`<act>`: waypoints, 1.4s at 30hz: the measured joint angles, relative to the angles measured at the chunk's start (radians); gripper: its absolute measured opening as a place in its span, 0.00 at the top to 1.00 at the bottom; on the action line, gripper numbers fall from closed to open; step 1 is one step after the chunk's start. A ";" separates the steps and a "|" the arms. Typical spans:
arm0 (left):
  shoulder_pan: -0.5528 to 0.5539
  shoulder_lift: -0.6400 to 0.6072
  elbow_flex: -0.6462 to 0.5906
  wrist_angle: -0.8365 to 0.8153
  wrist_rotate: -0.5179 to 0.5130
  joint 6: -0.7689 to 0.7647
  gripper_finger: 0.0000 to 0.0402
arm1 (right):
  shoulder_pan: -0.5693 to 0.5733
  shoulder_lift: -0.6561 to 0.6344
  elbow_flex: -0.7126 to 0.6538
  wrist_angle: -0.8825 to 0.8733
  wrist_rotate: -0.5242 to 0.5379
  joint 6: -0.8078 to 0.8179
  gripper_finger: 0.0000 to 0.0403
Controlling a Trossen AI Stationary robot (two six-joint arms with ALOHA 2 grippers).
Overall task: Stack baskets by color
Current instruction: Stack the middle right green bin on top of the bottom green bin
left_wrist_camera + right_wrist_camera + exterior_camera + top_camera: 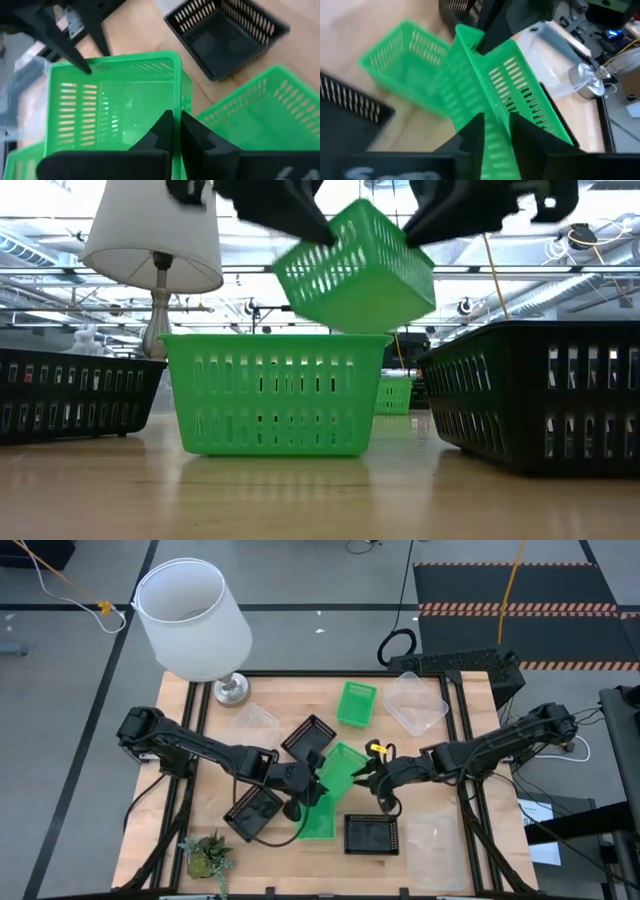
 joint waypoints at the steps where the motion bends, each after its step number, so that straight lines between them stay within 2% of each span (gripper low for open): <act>1: -0.015 0.000 0.030 -0.044 -0.018 -0.041 0.97 | 0.008 -0.005 0.000 0.012 -0.001 0.030 0.74; 6: -0.104 0.002 0.151 -0.218 -0.159 -0.291 0.97 | 0.054 -0.060 0.000 0.039 -0.001 0.167 0.61; 13: -0.211 0.002 0.227 -0.245 -0.268 -0.470 0.98 | 0.094 -0.194 0.000 0.000 0.223 0.242 0.54; 17: -0.250 0.005 0.227 -0.229 -0.359 -0.577 0.97 | 0.094 -0.252 0.000 -0.041 0.284 0.266 0.54; 22: -0.290 0.030 0.227 -0.188 -0.404 -0.679 0.98 | 0.094 -0.289 0.000 -0.081 0.287 0.285 0.54; 30: -0.323 0.111 0.227 -0.185 -0.405 -0.831 0.97 | 0.094 -0.292 0.000 -0.167 0.287 0.348 0.54; 36: -0.350 0.150 0.227 -0.148 -0.408 -0.887 0.97 | 0.100 -0.290 0.000 -0.181 0.283 0.419 0.54; 42: -0.403 0.151 0.227 -0.166 -0.488 -0.941 0.97 | 0.100 -0.290 0.000 -0.170 0.284 0.394 0.54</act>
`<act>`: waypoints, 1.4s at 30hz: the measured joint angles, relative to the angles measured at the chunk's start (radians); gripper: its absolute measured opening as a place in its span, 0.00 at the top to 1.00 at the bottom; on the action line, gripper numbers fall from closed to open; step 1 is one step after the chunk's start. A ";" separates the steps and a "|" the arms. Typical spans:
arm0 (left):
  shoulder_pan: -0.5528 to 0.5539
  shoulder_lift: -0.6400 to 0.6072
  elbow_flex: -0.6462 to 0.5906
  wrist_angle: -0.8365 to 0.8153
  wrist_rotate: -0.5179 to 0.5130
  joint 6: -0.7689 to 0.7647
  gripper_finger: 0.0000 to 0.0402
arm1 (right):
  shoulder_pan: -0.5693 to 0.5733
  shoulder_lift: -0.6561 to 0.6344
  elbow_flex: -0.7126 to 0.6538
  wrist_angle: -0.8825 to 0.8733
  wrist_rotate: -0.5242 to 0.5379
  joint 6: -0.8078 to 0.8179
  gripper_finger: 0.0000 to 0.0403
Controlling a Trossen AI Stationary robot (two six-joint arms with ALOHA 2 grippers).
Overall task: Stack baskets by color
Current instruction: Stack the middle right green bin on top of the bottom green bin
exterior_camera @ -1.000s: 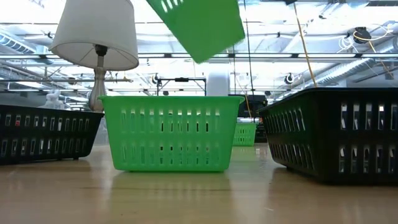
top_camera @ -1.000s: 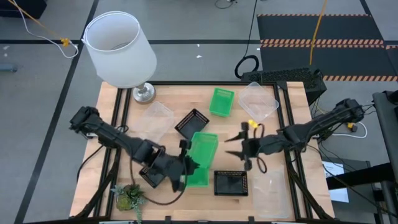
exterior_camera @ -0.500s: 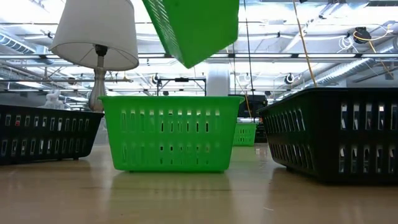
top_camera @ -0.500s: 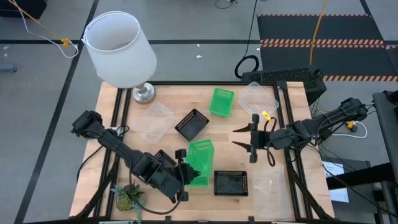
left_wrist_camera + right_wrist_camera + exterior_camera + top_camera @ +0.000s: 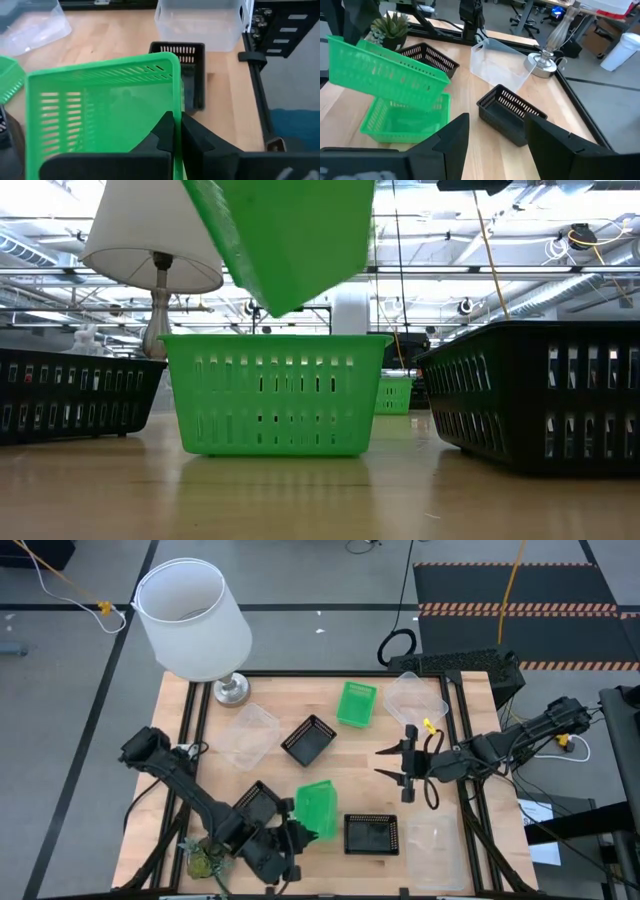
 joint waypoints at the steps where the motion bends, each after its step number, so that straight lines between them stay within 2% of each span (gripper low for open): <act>1: -0.005 0.000 0.000 -0.003 0.001 -0.008 0.97 | 0.000 0.000 0.000 -0.001 0.000 -0.006 0.54; 5: -0.018 0.001 0.000 -0.001 -0.003 -0.030 0.97 | 0.000 0.000 0.000 0.000 0.000 -0.027 0.54; 22: -0.013 0.164 0.000 0.002 -0.046 -0.011 0.96 | 0.000 0.000 0.000 0.004 0.001 -0.034 0.54; 31: -0.008 0.178 0.000 -0.009 -0.026 -0.015 0.96 | 0.000 0.000 0.000 0.003 0.001 -0.034 0.54; 35: 0.001 0.179 -0.002 -0.013 0.017 0.002 0.96 | 0.000 0.000 0.000 0.003 0.000 -0.034 0.54; 42: 0.019 0.179 -0.016 -0.019 0.042 -0.019 0.87 | 0.000 0.000 0.000 0.003 0.000 -0.034 0.54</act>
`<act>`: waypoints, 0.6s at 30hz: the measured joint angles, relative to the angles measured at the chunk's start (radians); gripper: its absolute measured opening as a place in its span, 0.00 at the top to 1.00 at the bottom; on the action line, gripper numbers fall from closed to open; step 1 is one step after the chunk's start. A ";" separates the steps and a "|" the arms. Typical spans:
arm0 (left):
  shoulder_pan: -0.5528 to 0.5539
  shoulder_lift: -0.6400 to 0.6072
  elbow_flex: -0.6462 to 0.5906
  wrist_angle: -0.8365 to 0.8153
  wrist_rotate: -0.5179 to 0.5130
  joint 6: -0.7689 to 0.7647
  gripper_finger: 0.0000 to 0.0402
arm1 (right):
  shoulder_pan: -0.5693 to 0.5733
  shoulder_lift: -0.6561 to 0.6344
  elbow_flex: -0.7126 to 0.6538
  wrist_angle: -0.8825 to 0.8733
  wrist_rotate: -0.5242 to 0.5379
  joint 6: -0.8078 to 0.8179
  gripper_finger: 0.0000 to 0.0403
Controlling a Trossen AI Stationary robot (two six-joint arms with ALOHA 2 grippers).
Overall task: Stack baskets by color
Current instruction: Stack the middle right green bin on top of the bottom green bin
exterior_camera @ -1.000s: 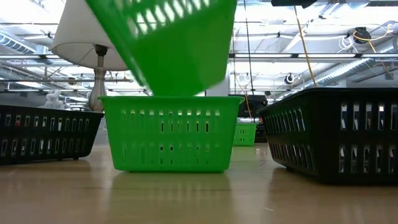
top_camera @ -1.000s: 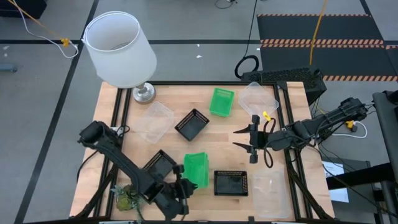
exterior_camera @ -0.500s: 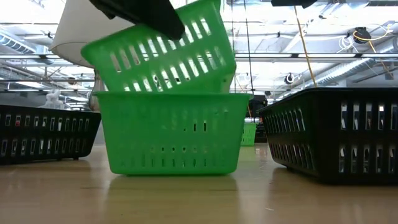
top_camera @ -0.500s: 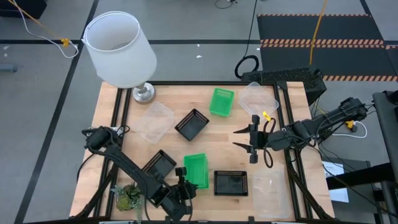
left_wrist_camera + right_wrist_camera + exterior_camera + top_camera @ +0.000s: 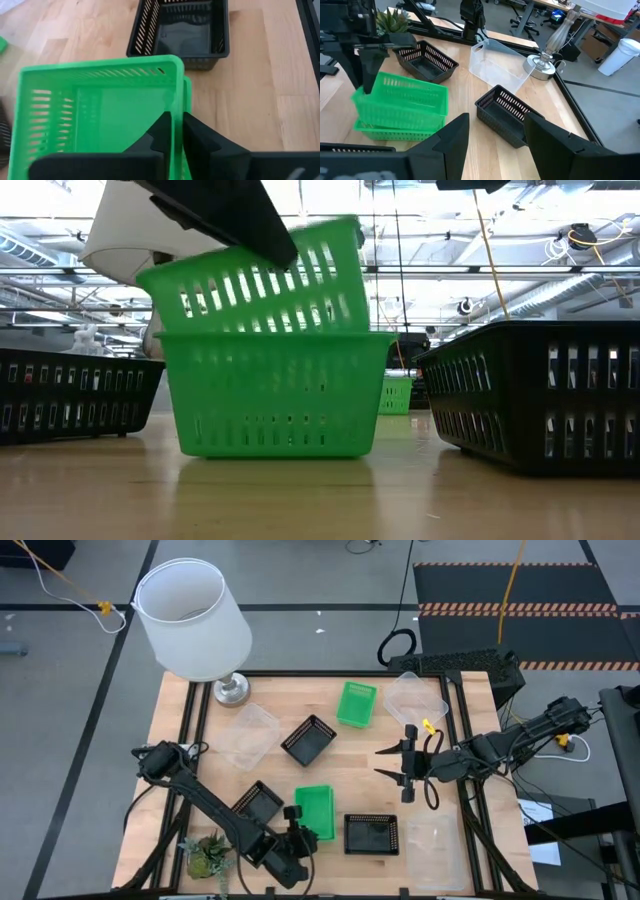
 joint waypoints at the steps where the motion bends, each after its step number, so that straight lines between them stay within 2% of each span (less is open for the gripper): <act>1: 0.002 0.000 0.000 0.000 0.001 -0.002 0.85 | 0.000 0.000 0.000 0.000 0.000 0.000 0.54; 10: 0.003 0.000 0.000 -0.001 0.019 0.018 0.68 | 0.000 0.000 0.000 0.000 -0.001 0.005 0.54; 18: 0.007 -0.070 -0.001 -0.005 0.024 0.072 0.66 | 0.000 0.000 0.000 -0.001 -0.004 0.008 0.54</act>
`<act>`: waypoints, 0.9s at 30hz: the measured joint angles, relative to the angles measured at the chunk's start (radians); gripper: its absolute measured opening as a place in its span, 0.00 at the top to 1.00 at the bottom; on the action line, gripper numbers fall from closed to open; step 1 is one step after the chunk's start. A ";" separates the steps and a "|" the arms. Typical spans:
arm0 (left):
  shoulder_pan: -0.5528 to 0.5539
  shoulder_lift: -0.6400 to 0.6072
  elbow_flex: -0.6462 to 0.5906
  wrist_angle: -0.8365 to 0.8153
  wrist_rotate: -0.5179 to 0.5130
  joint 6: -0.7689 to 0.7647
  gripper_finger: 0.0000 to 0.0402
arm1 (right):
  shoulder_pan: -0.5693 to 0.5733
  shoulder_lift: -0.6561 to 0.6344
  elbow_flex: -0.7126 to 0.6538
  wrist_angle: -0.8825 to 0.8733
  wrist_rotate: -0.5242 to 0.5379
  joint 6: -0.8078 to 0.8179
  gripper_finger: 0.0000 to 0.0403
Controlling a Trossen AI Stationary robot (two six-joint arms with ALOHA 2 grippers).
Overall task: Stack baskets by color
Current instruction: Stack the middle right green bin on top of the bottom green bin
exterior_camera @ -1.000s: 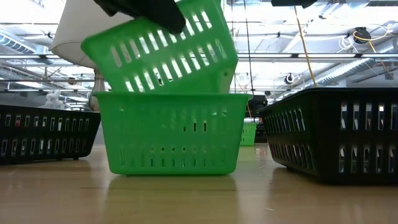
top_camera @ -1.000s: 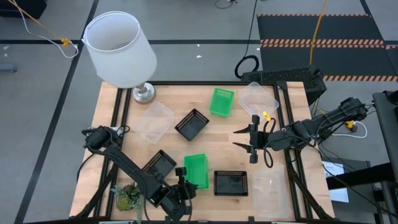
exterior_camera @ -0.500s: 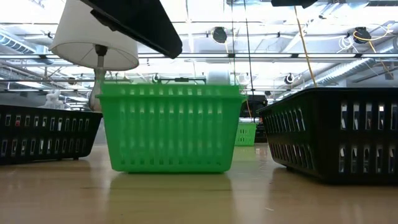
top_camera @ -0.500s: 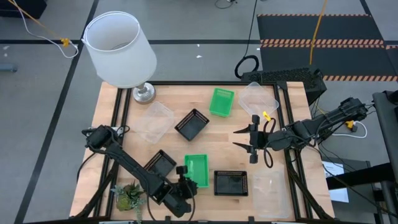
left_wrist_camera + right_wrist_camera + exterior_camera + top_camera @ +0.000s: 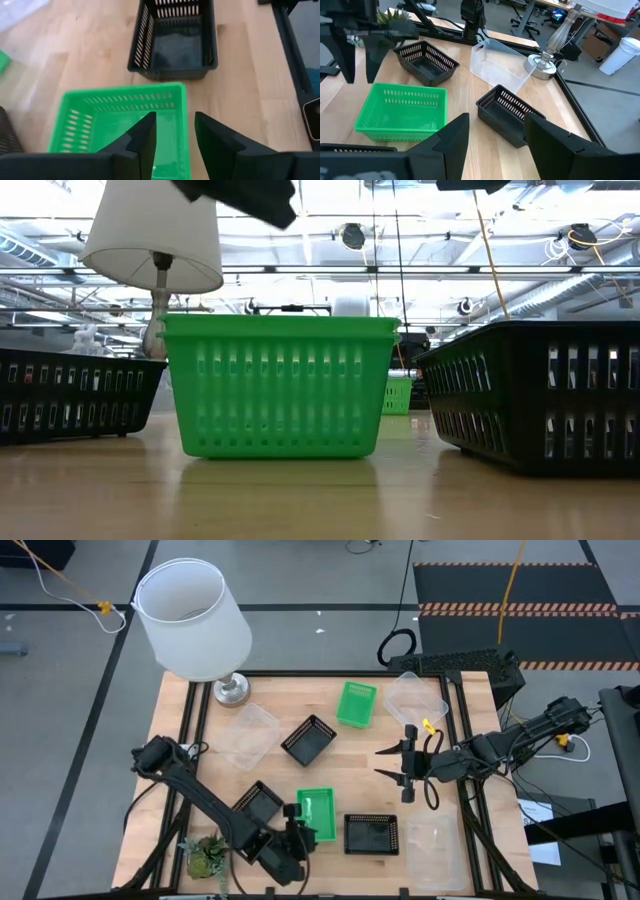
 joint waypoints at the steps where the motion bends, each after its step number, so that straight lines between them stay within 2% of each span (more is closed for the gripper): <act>1: 0.001 -0.008 0.000 0.000 0.008 0.003 0.67 | 0.000 0.000 0.000 -0.001 0.000 0.000 0.54; 7: -0.009 0.002 0.000 -0.003 0.184 -0.023 0.71 | 0.000 0.000 -0.013 -0.006 -0.001 0.000 0.54; 17: -0.024 0.065 -0.001 -0.045 0.238 -0.028 0.83 | 0.000 0.001 -0.054 0.018 -0.001 0.001 0.54; 24: -0.016 0.066 -0.001 -0.192 0.233 -0.117 0.89 | 0.000 0.000 -0.054 0.027 -0.003 0.000 0.54; 27: -0.013 0.066 -0.001 -0.207 0.231 -0.130 0.90 | 0.000 0.000 -0.055 0.024 -0.004 0.001 0.54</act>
